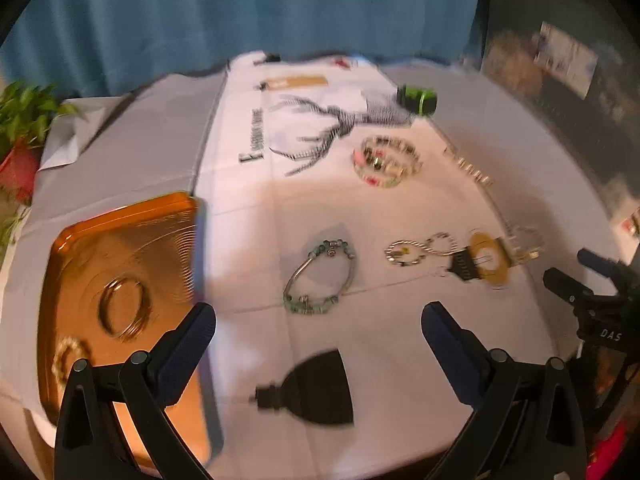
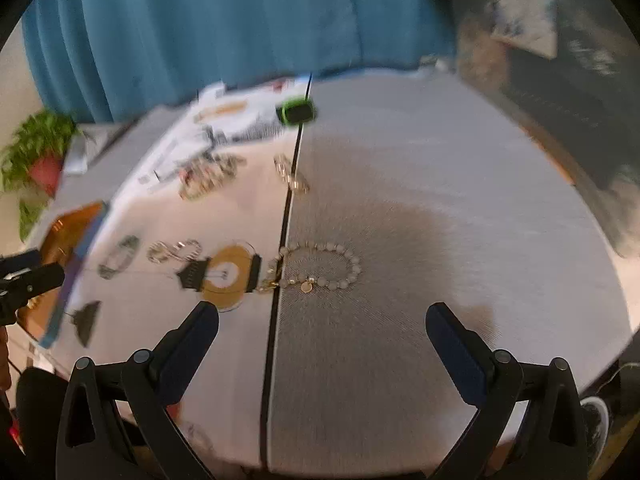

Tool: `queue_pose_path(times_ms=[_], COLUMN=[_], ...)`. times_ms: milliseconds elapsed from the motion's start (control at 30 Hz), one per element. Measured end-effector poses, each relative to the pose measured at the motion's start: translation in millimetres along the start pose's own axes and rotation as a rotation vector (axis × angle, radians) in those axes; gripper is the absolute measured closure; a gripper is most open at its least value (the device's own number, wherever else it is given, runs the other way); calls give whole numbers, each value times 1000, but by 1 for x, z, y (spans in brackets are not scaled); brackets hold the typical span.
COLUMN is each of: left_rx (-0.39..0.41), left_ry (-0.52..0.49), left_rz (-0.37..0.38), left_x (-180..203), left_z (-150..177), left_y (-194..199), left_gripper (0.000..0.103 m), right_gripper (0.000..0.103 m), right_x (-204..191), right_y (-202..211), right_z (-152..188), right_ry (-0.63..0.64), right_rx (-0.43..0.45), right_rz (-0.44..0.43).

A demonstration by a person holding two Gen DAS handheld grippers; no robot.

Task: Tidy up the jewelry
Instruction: 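Move the right tool to the pearl coin-charm bracelet while the left tool approaches the green bead bracelet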

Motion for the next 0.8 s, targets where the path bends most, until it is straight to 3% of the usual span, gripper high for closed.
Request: queue_pose_path(times_ms=[100,167,200,267,567,600,633,667,700,767,800], left_rx=[-64,-115,-87,-68,-59,-61,-45,-28,-47,-68,-60], left_ry=[-15,-19,13,48,18,15,5,-21,-51,-53,-54], left_rz=[-41,-52,-10,-11,6,12,19,39,69,97,107], left_x=[1,1,-3,-8,-6,-5,-3,2,6,8,9], left_z=[-4,-3,-4,-5,-9,-9,-12,-15,-16,-16,-16], left_y=[-36,-56,-57,-60,-65,-64,-61,-56,-53,-49,-46], left_gripper=[1,0,0,0,1,5,30,77,101,101,101], right_gripper=[0,0,0,0,0,0,1,9,44,96,97], right_x=[-4,-9,-9,-8,-8,-8,-9,-9,-11,-18,-19], right_y=[-29,-39,-41,-45,-54,-52,-51,-50,-46,-40,-38], right_z=[-3,-3,-3,-5,-13,-12,-12,-12,-12,-14,-14], right_ry=[35,90,90,85,83,84,85,84,91,126,122], right_rx=[-54,-25,-2,5,28,28,28,28,40,52,45], right_rz=[26,92,73,79,88,89,90,88,82,60,60])
Point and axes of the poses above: each gripper's, at about its wrist camera, not at the fingertips, and y roughly against the way its jaws point, x to its right, z to its underside, the point moved 2 cm from there along -y, roughly the way its jaws point, and after that the axes turned 6 degrees about y, right-handed, at the moved point
